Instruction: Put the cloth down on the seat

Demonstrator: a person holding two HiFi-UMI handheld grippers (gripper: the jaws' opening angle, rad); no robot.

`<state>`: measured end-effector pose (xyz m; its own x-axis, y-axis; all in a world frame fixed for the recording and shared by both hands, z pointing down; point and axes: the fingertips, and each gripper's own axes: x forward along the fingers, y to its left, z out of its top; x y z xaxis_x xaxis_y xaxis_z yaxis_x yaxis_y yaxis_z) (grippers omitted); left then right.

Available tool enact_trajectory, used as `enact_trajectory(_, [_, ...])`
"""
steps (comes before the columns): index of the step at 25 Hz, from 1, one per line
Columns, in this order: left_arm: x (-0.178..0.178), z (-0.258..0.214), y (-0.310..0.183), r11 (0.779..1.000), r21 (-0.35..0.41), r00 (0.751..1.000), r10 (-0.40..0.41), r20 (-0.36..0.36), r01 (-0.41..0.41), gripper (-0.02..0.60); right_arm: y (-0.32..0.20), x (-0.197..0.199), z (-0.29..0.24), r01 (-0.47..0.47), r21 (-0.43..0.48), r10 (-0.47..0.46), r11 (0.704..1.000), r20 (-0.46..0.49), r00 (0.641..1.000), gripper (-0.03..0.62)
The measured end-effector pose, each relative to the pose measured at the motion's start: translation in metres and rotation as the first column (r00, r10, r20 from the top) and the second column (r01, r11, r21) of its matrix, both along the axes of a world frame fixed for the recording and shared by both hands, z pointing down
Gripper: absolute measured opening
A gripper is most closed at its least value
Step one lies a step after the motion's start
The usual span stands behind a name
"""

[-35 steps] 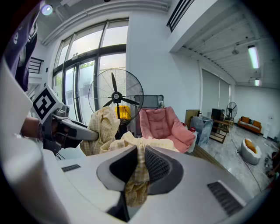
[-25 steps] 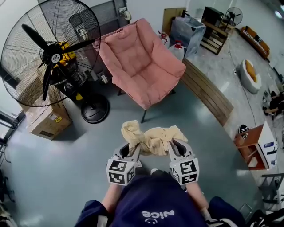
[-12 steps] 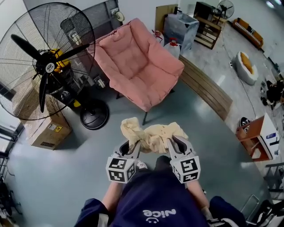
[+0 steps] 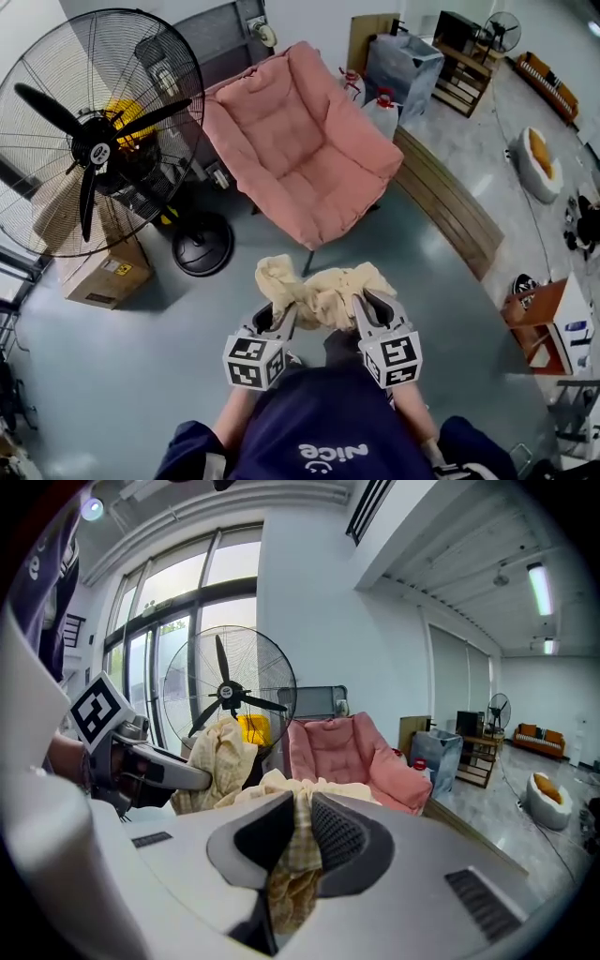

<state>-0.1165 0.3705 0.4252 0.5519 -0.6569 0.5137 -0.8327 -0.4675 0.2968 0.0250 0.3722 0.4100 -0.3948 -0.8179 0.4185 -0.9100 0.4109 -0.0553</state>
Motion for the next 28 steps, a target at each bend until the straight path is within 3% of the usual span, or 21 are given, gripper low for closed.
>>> enact_trajectory(12, [0.081, -0.015, -0.105, 0.992, 0.034, 0.993, -0.120, 0.012, 0.119, 0.138, -0.132, 0.078, -0.016, 0.135, 0.052, -0.136, 0.989, 0.014, 0.991, 0.083])
enact_trajectory(20, [0.110, -0.006, -0.129, 0.977, 0.022, 0.977, -0.212, 0.002, 0.212, 0.138, -0.162, 0.101, -0.010, 0.233, 0.053, -0.234, 0.971, 0.010, 0.972, 0.083])
enact_trajectory(28, [0.126, 0.008, -0.144, 0.970, -0.025, 0.970, -0.242, -0.009, 0.242, 0.138, -0.178, 0.119, 0.003, 0.237, 0.015, -0.238, 0.971, 0.030, 0.971, 0.083])
